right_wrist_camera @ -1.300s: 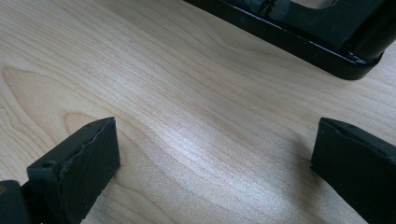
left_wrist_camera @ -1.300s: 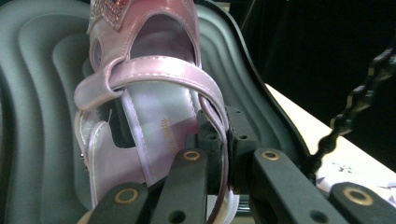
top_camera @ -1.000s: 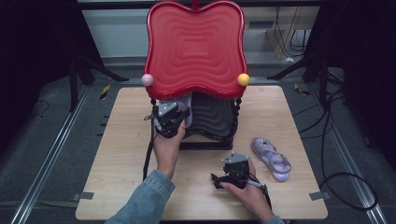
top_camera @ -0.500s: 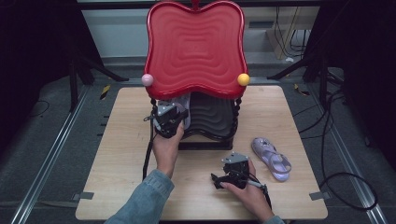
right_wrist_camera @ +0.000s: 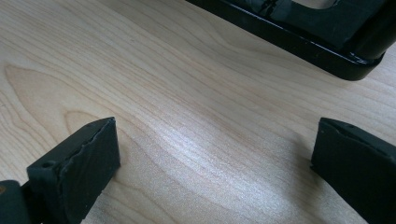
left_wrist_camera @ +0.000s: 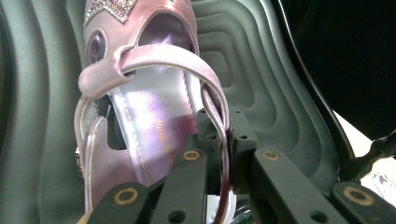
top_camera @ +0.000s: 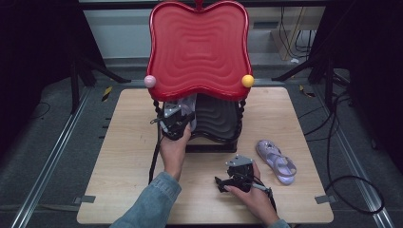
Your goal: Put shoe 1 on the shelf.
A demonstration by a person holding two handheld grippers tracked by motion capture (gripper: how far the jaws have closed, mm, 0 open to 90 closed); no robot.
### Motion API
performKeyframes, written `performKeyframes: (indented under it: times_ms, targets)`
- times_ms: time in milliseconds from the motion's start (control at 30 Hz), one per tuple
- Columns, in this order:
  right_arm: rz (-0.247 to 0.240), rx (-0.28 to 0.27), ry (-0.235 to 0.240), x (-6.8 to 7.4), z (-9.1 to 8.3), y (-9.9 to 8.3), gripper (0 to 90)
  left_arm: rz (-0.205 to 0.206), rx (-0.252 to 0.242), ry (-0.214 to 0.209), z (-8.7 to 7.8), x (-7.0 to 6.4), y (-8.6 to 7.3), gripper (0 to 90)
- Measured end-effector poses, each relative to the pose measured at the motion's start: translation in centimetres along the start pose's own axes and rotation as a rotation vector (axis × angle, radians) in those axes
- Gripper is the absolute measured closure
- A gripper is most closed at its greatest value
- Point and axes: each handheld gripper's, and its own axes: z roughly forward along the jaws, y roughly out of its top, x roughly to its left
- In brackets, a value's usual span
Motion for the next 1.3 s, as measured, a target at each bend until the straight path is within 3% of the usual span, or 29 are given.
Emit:
performKeyframes:
  times_ms: [767, 867, 1033, 1300]
  targets:
    - [-0.004, 0.000, 0.003, 0.0, 0.0, 0.0, 1.3, 0.002, 0.021, 0.009, 1.5, -0.8, -0.2, 81.5]
    - [-0.004, 0.000, 0.003, 0.0, 0.0, 0.0, 1.3, 0.034, 0.033, 0.001, 1.6, -0.8, -0.1, 82.1]
    - [-0.004, 0.000, 0.003, 0.0, 0.0, 0.0, 1.3, 0.046, 0.046, 0.012, 1.7, -1.0, -0.2, 82.2]
    - [-0.004, 0.000, 0.003, 0.0, 0.0, 0.0, 1.3, 0.020, 0.036, 0.006, 1.8, -1.3, -0.2, 73.9]
